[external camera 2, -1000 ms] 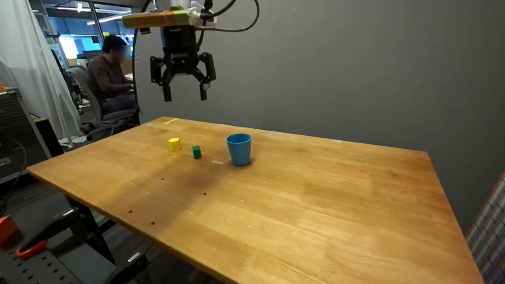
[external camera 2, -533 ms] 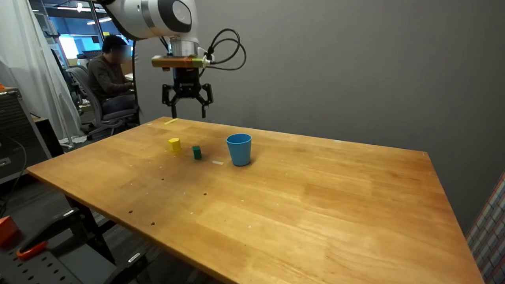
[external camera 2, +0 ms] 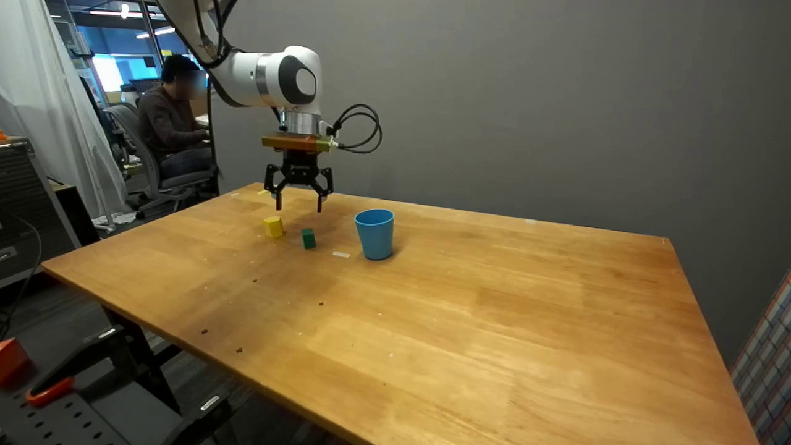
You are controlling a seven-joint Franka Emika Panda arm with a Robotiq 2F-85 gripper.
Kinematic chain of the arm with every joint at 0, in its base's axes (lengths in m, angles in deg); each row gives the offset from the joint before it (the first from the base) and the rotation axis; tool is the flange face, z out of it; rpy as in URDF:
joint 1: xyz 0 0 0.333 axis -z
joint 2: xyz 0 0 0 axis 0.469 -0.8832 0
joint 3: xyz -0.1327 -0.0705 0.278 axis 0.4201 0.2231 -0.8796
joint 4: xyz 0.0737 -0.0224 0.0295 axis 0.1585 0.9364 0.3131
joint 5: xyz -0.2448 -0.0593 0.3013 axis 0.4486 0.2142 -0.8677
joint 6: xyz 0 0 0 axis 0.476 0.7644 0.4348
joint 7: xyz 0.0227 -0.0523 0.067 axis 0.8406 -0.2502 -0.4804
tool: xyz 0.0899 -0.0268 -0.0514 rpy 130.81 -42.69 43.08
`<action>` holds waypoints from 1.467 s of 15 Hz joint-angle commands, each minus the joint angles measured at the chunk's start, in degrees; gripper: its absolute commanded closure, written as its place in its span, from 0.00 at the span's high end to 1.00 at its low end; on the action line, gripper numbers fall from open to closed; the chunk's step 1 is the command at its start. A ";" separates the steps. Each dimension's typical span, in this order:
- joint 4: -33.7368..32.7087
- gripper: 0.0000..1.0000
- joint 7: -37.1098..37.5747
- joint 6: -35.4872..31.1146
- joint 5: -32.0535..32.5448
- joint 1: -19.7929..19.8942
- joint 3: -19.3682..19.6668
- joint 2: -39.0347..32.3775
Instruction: Put the yellow block in the blue cup
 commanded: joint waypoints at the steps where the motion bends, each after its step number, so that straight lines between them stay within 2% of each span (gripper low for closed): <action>1: -9.25 1.00 -2.32 6.93 -2.51 0.27 -1.70 -4.94; 6: -12.93 1.00 -1.61 12.83 -4.47 -0.41 -2.60 -5.91; 15: -8.56 1.00 1.62 9.67 -3.05 -4.87 -1.76 -6.53; 16: -7.90 0.75 2.69 8.54 -2.33 -5.50 -1.25 -6.39; 17: -7.21 0.73 3.81 7.86 -1.62 -5.99 -0.70 -6.16; 18: -6.69 0.66 4.88 7.25 -0.98 -6.36 -0.26 -5.94; 22: -4.20 0.34 7.77 5.46 0.39 -5.89 1.12 -3.89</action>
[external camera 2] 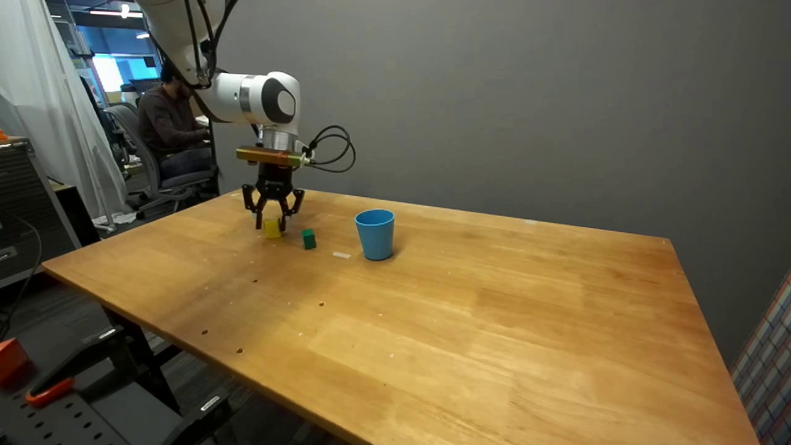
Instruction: Put the yellow block in the blue cup
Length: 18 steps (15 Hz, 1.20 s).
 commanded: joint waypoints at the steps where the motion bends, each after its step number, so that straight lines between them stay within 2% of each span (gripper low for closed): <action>1: 4.17 0.27 3.04 -2.71 1.26 0.55 1.96 4.40; 2: 5.55 0.19 3.77 -3.82 1.29 1.10 2.60 6.27; 5: 8.81 0.19 7.13 -7.31 1.50 3.01 5.66 12.32; 10: 11.87 0.19 13.01 -6.09 1.18 7.67 11.08 21.34; 14: 12.87 0.19 17.53 -5.04 1.20 10.89 13.99 21.72; 18: 12.68 0.19 18.42 -4.66 -0.24 13.03 13.81 18.59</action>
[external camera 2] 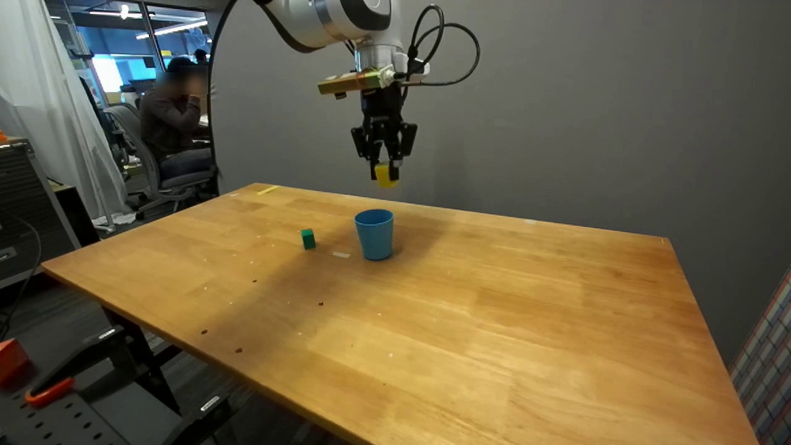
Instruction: Put the yellow block in the blue cup
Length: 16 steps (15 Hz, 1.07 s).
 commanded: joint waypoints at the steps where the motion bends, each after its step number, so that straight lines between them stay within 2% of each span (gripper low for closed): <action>1: 0.05 0.19 2.01 0.66 -0.94 0.59 -0.58 -2.02; 8: -0.16 0.19 2.56 0.97 -2.51 0.78 -1.42 -5.40; 9: 0.27 0.69 3.12 0.56 -2.47 0.79 -1.11 -5.07; 11: 2.00 0.76 2.92 -0.11 -2.39 0.92 -1.10 -2.95; 14: 5.85 0.99 0.85 -1.47 -0.62 0.36 -1.24 3.28; 16: 8.11 1.00 -0.78 -1.76 1.20 -0.22 -1.32 8.62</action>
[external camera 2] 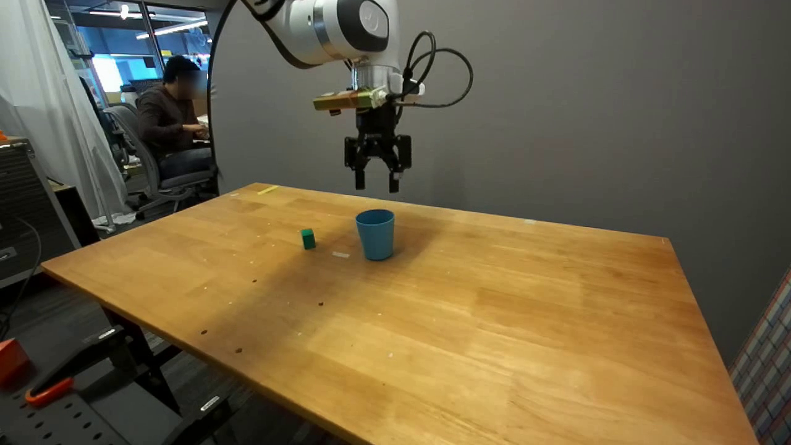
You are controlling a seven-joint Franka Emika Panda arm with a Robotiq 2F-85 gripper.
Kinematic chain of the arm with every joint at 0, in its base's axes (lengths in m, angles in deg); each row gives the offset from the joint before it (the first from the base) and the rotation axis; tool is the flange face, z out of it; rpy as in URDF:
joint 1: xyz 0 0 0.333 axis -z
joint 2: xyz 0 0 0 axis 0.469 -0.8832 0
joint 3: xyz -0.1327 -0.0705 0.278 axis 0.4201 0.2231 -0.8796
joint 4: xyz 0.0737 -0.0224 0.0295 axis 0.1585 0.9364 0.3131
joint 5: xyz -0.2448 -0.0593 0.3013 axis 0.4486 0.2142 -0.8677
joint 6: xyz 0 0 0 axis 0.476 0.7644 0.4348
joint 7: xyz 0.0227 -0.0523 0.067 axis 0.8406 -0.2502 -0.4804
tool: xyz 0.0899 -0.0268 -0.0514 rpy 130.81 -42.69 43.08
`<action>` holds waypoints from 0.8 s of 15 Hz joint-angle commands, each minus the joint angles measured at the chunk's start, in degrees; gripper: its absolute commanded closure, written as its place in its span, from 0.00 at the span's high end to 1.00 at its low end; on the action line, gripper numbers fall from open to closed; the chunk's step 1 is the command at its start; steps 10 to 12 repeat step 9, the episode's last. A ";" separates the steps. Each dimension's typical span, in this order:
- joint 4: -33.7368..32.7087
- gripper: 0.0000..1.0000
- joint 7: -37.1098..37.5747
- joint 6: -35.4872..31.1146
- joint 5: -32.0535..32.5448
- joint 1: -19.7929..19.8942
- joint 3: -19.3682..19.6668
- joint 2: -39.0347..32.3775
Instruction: Put the yellow block in the blue cup
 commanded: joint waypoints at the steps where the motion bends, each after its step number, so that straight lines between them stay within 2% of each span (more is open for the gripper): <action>1: 6.76 1.00 -3.19 -1.20 3.08 -0.76 -0.38 11.91; 5: 8.60 1.00 -5.72 0.87 7.86 -2.25 -1.34 21.94; 6: 4.51 0.99 -3.80 0.50 6.38 -1.57 -1.16 15.55; 9: 6.62 1.00 -4.70 1.46 6.76 -1.89 -1.88 20.77; 12: 6.62 1.00 -4.70 1.46 6.76 -1.89 -1.88 20.77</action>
